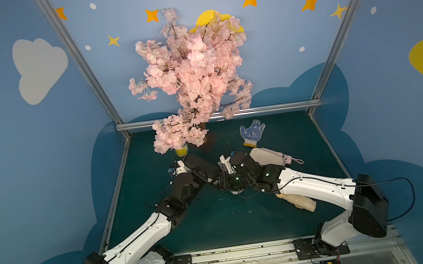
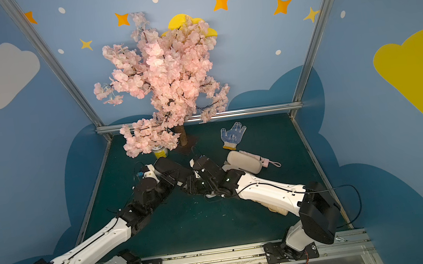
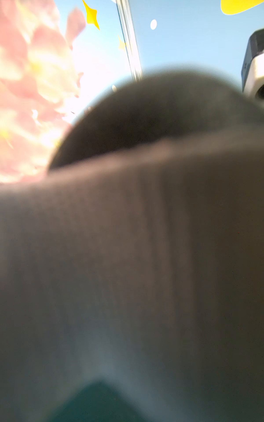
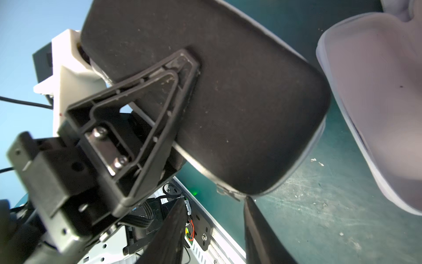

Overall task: Put umbrellas into zippered umbrella sleeves
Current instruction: Zip the zipper on the umbrella sleeve.

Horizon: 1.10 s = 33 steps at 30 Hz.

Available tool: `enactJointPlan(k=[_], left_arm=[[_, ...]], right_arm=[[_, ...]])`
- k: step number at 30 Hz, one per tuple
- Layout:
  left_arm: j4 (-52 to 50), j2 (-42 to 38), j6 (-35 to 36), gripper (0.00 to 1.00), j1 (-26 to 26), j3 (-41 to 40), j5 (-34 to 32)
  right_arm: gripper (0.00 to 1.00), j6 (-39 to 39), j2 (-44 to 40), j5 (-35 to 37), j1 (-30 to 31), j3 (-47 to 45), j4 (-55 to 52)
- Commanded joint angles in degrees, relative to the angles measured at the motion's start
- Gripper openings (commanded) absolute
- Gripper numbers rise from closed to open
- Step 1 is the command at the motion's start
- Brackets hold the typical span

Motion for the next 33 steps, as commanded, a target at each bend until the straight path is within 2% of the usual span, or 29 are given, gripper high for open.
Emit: enactJointPlan(k=[1, 5, 9, 16, 28, 33], left_arm=[[9.47, -1.67, 0.84, 0.05, -0.82, 1.16, -0.91], [10.94, -1.62, 1.54, 0.04, -1.32, 1.30, -1.83], [11.94, -2.36, 3.49, 0.04, -1.36, 1.70, -2.83], [13.31, -1.23, 3.85, 0.03, -1.67, 2.33, -1.90], [14.09, -0.20, 4.05, 0.03, -3.43, 2.41, -2.30], [14.94, 0.81, 3.83, 0.03, -4.24, 2.41, -2.69]], right_arm=[[0.41, -1.26, 1.44, 1.83, 0.43, 2.82, -0.48], [0.37, -1.31, 2.53, 7.20, 1.27, 6.44, -9.20], [0.39, -1.78, 0.25, 10.23, 2.45, 4.61, -10.21], [0.40, -4.16, 0.27, 10.42, 2.64, 5.54, -8.96], [0.30, -4.09, 1.74, 10.85, 2.31, 8.15, -8.54], [0.25, -1.80, 1.67, 11.34, 2.04, 7.57, -8.21]])
